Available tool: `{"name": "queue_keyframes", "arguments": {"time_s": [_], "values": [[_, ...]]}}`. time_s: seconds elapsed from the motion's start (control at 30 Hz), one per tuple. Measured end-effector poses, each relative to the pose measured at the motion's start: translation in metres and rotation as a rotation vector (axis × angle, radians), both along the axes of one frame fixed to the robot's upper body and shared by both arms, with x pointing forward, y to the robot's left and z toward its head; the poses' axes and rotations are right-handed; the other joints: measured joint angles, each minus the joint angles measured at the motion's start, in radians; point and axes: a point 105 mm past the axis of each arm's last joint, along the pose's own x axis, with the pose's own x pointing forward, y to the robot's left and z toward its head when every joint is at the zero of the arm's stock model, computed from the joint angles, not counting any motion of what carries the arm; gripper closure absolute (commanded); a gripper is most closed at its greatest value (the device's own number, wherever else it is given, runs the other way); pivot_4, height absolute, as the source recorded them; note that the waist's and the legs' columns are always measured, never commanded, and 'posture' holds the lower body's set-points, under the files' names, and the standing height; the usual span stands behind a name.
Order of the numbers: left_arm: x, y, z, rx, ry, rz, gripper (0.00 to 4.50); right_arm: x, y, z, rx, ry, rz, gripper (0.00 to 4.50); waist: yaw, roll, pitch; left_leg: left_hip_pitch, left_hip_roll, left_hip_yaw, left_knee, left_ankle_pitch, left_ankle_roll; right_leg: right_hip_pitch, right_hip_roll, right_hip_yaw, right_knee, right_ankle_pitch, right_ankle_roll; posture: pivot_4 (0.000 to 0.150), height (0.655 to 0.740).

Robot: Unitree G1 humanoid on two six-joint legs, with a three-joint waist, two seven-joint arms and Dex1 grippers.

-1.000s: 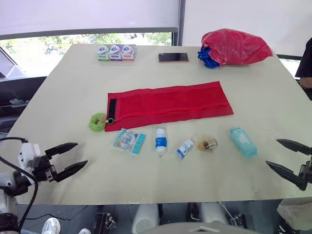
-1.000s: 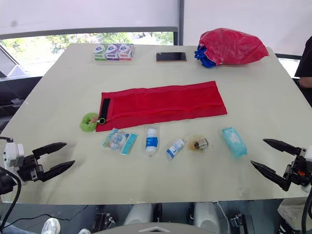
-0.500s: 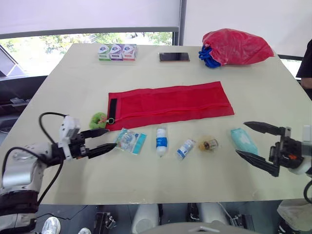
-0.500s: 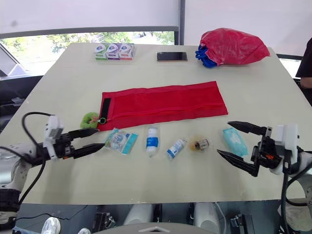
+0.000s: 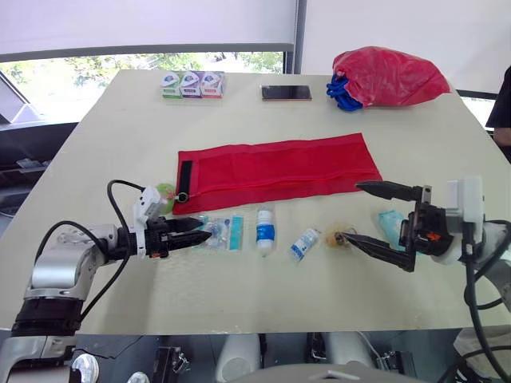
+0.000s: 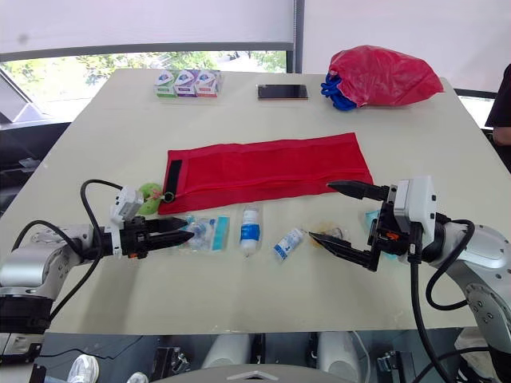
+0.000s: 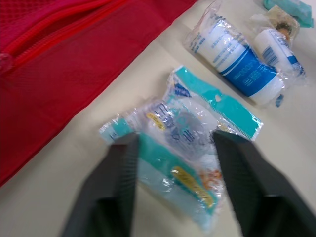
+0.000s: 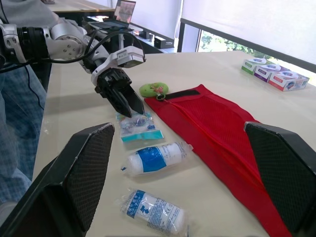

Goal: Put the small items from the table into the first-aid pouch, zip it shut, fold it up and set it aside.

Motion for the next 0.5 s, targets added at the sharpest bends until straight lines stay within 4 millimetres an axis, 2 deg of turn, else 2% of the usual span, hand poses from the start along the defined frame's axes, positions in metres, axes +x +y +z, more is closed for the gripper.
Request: {"name": "queue_keyframes", "arguments": {"time_s": [0.07, 0.37, 0.5], "values": [[0.000, -0.003, 0.003, -0.003, 0.000, -0.003, 4.47, 0.000, 0.001, 0.001, 0.000, -0.004, 0.006, 0.00, -0.001, 0.000, 0.000, 0.000, 0.000, 0.000, 0.000, 0.000, 0.000, 0.000, 0.000, 0.000, 0.000, 0.000, 0.000, 0.150, 0.7400], [-0.003, -0.007, 0.010, -0.007, -0.012, 0.014, 4.47, 0.003, 0.002, 0.000, -0.005, -0.002, 0.012, 0.00, -0.001, 0.000, 0.000, 0.000, 0.000, 0.000, 0.000, 0.000, 0.000, 0.000, 0.000, 0.000, 0.000, 0.000, 0.000, 0.150, 0.7400], [0.002, 0.002, 0.024, -0.031, -0.070, 0.066, 4.47, 0.004, 0.002, -0.002, -0.006, 0.003, 0.012, 0.00, -0.001, 0.000, 0.000, 0.000, 0.000, 0.000, 0.000, 0.000, 0.000, 0.000, 0.000, 0.000, 0.000, 0.000, 0.000, 0.150, 0.7400]]}}
